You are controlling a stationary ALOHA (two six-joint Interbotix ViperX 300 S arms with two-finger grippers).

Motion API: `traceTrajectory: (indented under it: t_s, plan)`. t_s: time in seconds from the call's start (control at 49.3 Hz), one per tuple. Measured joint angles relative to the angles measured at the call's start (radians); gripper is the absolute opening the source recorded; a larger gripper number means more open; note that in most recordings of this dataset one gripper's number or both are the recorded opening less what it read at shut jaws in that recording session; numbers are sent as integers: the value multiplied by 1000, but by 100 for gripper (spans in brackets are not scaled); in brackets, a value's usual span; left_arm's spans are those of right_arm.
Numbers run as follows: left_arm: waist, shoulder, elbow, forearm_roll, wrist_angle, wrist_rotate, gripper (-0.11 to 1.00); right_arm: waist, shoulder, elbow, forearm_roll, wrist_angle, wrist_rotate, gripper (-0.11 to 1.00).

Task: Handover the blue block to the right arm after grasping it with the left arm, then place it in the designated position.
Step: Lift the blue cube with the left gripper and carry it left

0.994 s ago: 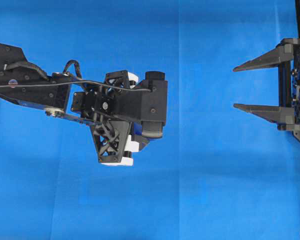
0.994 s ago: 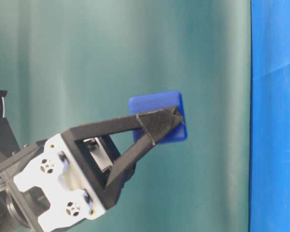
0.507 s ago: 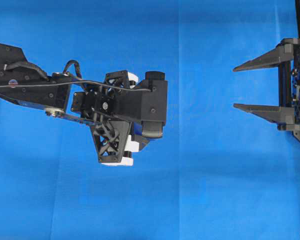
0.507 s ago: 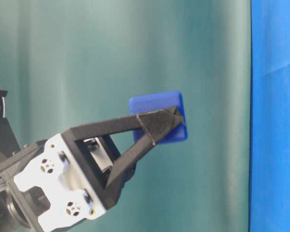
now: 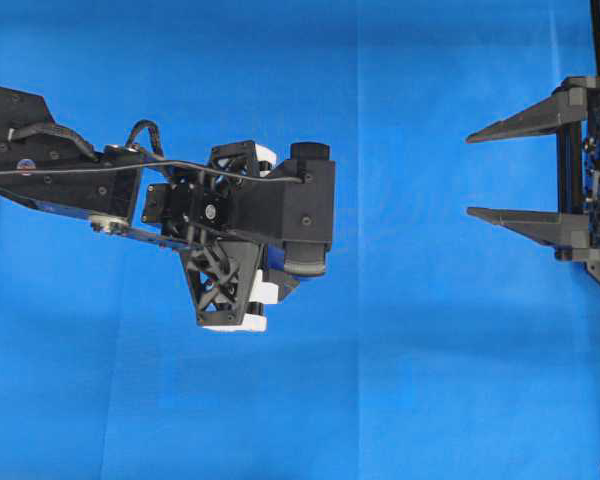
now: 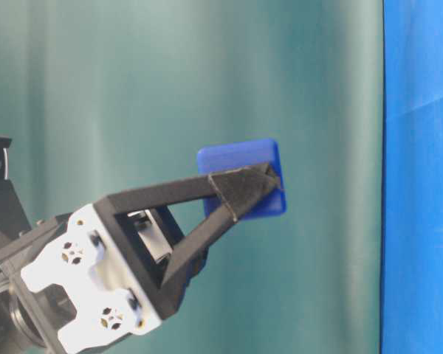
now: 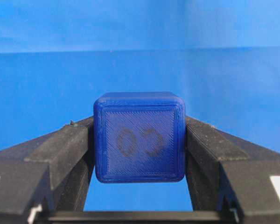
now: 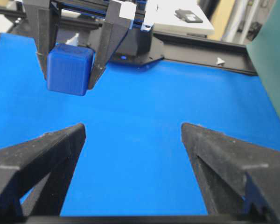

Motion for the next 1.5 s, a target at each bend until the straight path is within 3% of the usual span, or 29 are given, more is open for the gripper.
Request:
traceTrajectory:
  t_s: [0.203, 0.406, 0.811, 1.156, 1.5]
  plan:
    - [0, -18, 29, 0, -31, 0, 48, 0, 0, 0, 0, 0, 0, 97]
    - [0, -66, 97, 0, -133, 0, 48, -2, 0, -5, 0, 0, 0, 97]
    - [9, -216, 318, 0, -535, 2, 49, 0, 0, -8, 0, 0, 0, 97]
    - [12, -357, 502, 0, -851, 48, 49, -2, 0, -8, 0, 0, 0, 97]
    - [28, -397, 572, 0, -940, 55, 48, 0, 0, -11, 0, 0, 0, 97]
